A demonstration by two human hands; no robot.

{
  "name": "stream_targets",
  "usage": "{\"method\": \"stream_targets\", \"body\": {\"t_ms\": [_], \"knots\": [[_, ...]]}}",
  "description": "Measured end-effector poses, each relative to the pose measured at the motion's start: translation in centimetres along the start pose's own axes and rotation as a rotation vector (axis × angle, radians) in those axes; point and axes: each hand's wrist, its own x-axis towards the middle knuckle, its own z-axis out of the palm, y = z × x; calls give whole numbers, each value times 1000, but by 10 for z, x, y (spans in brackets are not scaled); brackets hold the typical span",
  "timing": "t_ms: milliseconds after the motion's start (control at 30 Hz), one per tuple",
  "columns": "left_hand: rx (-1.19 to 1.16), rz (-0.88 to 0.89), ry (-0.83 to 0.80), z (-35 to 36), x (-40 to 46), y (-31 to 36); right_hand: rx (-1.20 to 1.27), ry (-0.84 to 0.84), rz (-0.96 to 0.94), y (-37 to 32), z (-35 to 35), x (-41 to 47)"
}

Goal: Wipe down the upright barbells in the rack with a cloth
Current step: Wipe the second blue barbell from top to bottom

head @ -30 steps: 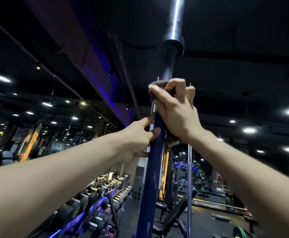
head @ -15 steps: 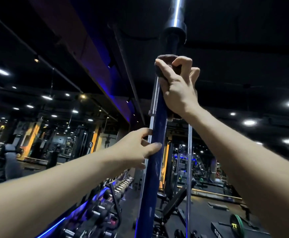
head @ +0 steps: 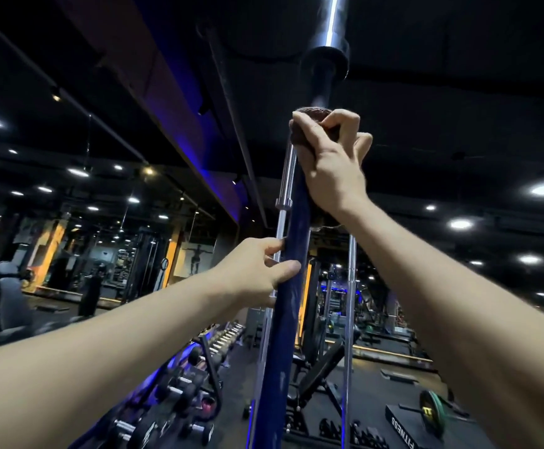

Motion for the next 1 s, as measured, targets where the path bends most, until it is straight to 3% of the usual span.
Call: {"method": "stream_targets", "body": {"t_ms": [200, 433, 633, 767, 1000], "knots": [[22, 55, 66, -1, -3, 2, 42, -15, -158, -9, 3, -101], [53, 34, 61, 1, -1, -4, 19, -17, -5, -1, -7, 3], [74, 43, 103, -1, 2, -6, 72, 70, -92, -4, 9, -52], [39, 43, 110, 1, -2, 0, 118, -26, -165, -4, -1, -102], [95, 25, 152, 1, -1, -3, 71, 4, 1, -6, -4, -6]]}}
